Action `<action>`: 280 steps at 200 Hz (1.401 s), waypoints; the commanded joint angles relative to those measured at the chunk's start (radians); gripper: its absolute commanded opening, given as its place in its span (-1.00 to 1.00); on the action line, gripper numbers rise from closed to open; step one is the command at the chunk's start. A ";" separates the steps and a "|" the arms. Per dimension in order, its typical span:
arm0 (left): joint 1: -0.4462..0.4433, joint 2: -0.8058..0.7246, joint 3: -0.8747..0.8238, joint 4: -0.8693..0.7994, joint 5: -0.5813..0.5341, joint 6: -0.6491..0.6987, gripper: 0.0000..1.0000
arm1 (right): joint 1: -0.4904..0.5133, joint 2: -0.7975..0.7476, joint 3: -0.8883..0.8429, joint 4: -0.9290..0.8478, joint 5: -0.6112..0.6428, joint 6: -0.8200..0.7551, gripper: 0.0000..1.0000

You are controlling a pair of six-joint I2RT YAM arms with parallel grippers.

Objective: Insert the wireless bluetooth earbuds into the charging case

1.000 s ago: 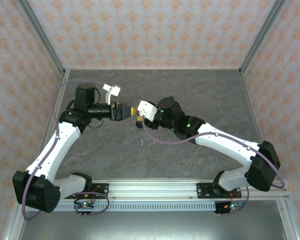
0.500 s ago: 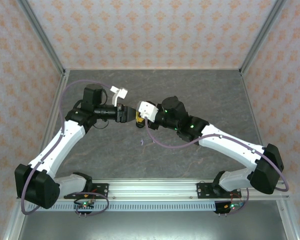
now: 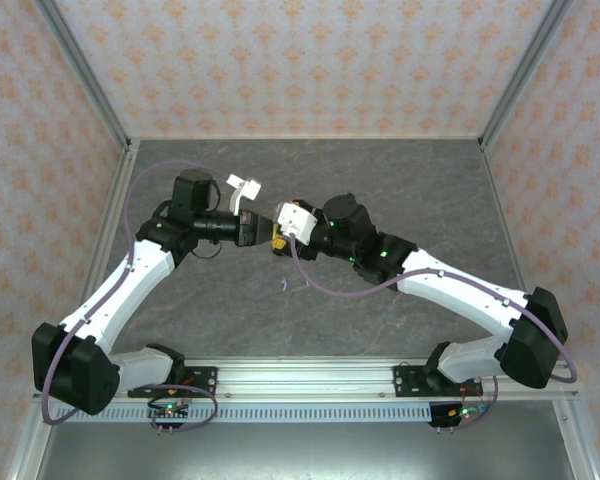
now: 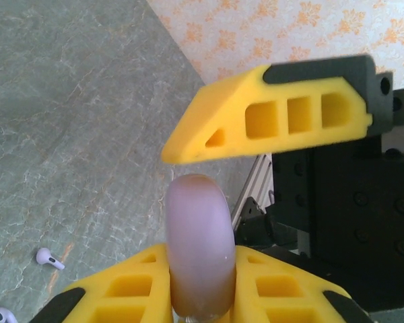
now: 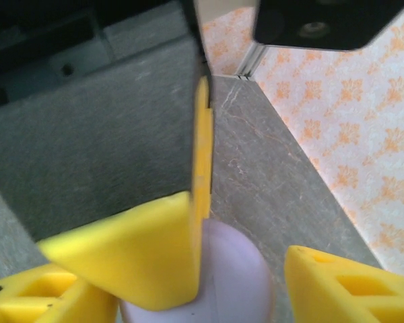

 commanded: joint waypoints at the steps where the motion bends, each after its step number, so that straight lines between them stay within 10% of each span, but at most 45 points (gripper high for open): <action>1: -0.007 -0.051 -0.001 -0.014 -0.045 0.054 -0.69 | 0.002 -0.036 0.006 -0.012 0.020 0.054 0.53; 27: -0.011 -0.126 -0.052 0.087 -0.121 0.063 -0.73 | -0.005 -0.117 -0.054 -0.010 -0.011 0.133 1.00; 120: -0.066 -0.350 -0.234 0.346 -0.303 0.222 -1.00 | -0.033 -0.336 -0.303 0.305 -0.106 0.667 0.98; 280: -0.105 -0.345 -0.162 0.198 -0.273 0.399 -1.00 | -0.108 -0.105 -0.077 0.217 -0.190 0.728 0.96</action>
